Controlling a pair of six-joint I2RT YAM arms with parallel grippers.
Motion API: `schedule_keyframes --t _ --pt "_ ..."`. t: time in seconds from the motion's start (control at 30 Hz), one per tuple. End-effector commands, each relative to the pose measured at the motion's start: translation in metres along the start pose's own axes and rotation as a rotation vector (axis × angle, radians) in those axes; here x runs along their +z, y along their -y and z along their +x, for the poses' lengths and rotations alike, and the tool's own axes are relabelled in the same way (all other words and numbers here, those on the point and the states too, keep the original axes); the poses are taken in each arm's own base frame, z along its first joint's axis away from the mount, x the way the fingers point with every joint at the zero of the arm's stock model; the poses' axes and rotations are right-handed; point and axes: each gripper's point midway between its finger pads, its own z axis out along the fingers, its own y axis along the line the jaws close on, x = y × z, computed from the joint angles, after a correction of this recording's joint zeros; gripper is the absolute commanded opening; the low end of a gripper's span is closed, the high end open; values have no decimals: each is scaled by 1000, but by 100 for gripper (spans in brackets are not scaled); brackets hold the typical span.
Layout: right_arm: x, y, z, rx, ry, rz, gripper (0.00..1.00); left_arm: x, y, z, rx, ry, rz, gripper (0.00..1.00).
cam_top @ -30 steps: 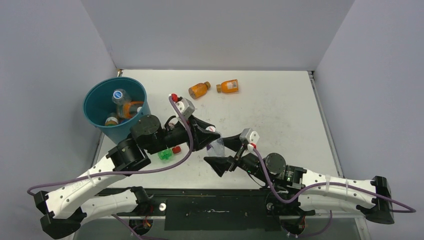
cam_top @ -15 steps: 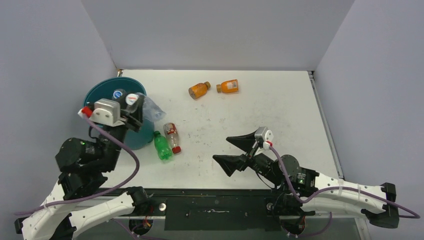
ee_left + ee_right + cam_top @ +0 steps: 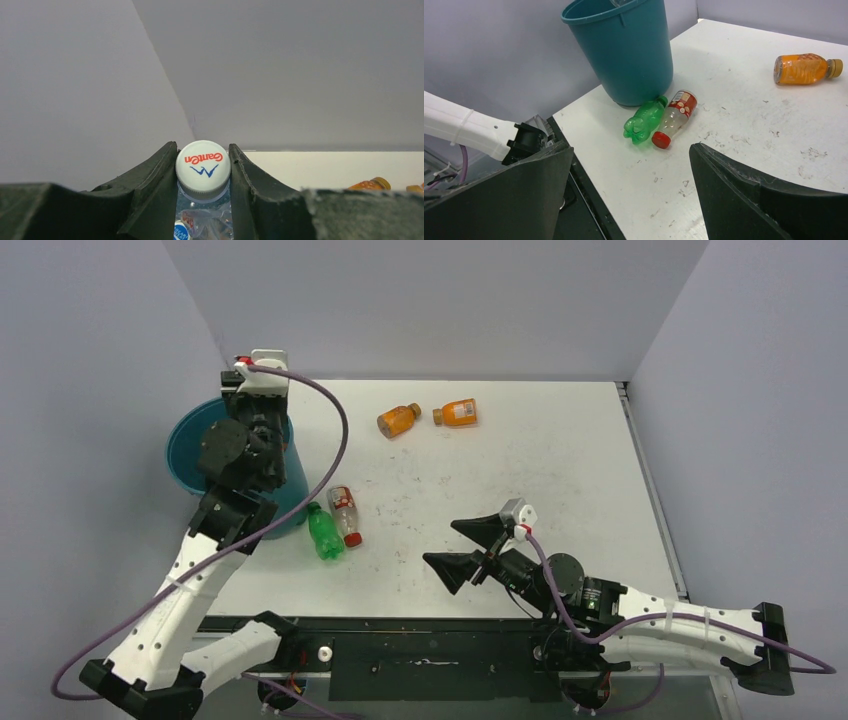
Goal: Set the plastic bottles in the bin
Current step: Place the plastic bottle in the trash bin.
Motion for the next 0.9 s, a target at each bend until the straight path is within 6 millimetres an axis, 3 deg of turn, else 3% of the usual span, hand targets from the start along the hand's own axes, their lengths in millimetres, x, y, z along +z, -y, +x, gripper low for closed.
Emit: schedule_keyframes --t 0.0,0.1,0.17,0.3,0.43,0.73,0.87 --pt "0 -7 -14 35 65 -26 90 16 15 -9 -62 57 43 0" --pt "-1 -5 -13 34 63 -22 90 27 28 10 -79 16 59 0" --pt "-3 -4 -14 36 70 -19 90 33 33 34 -70 -37 44 0" --pt "-7 -2 -14 46 82 -17 90 33 25 63 -51 -100 -50 0" --pt "-7 0 -8 52 71 -13 90 29 15 77 -63 -116 -105 0" --pt "-5 -2 -12 53 77 -15 90 10 -14 59 -116 -43 -173 0" --pt "-3 -4 -10 60 77 -21 90 3 -18 61 -119 -42 -179 0"
